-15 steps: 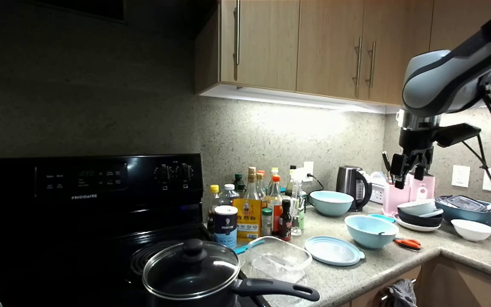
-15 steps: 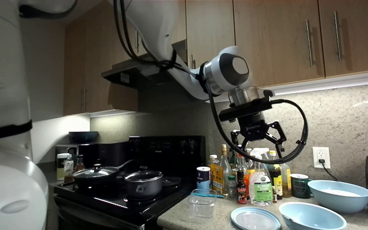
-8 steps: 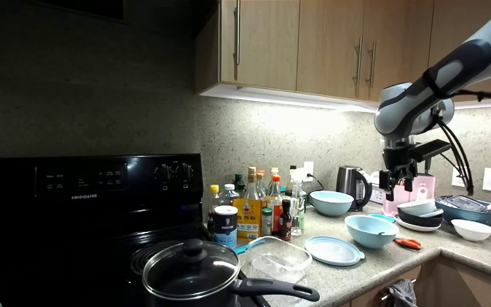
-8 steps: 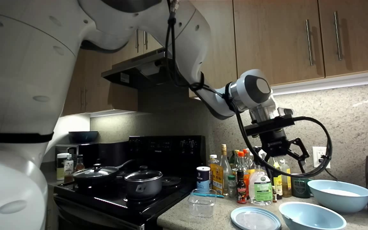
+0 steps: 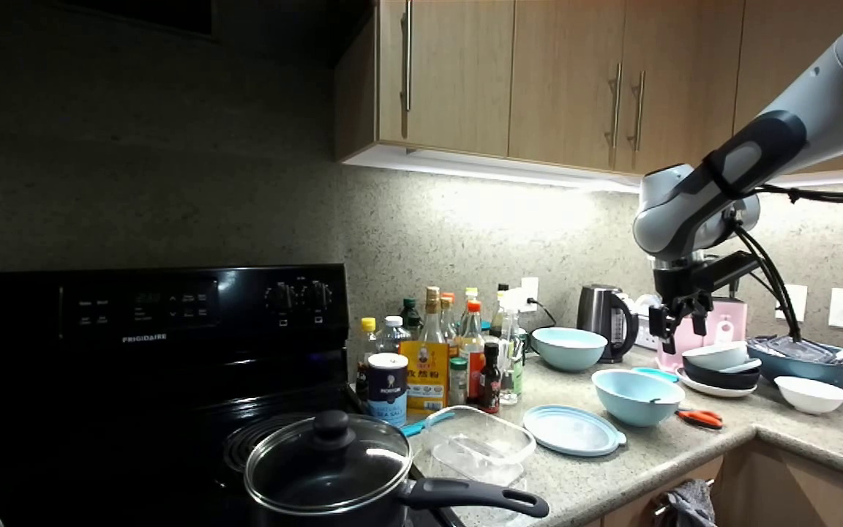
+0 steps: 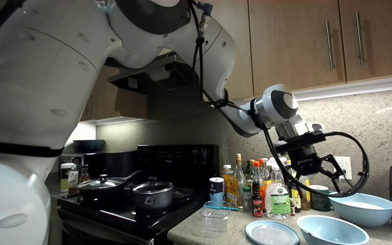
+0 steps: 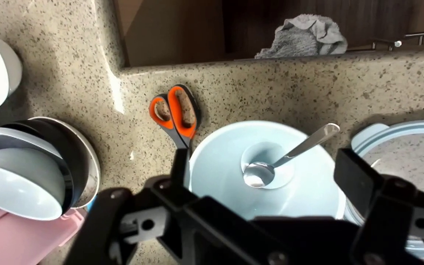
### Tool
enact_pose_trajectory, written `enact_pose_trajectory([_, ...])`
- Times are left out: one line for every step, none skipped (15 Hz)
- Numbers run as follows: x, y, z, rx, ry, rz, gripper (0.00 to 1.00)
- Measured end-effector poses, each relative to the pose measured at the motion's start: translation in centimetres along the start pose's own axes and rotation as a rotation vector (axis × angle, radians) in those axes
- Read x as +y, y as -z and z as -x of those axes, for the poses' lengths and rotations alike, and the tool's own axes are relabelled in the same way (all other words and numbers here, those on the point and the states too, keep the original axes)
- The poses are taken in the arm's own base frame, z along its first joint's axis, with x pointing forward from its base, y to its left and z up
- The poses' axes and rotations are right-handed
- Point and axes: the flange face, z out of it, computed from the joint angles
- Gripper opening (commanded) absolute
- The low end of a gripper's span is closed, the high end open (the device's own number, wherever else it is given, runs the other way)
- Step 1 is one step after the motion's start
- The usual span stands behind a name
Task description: Remove the spoon from the bowl and put it on the lid that is on the counter
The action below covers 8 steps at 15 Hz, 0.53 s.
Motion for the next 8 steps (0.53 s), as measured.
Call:
enact_pose_trajectory([0.0,0.0,0.0,0.0,0.0,0.0,1.0])
enact_pose_trajectory([-0.2,-0.1,0.0,-0.007,0.01,-0.01,1.0])
enact_pose_trajectory([-0.6,-0.3,0.0,-0.014,0.024,-0.031,1.0])
enact_pose_trajectory([-1.0,-0.6,-0.1,-0.011,0.054,-0.064,1.0])
enact_pose_trajectory([-1.5,-1.1,-0.2,-0.008,0.089,-0.104,1.0])
enact_pose_trajectory([-2.0,-1.8,-0.3,-0.006,0.122,-0.142,1.0])
enact_pose_trajectory([-2.4,-2.7,-0.4,-0.006,0.152,-0.179,1.0])
enact_pose_trajectory([-2.8,-3.7,-0.6,-0.01,0.179,-0.215,1.0])
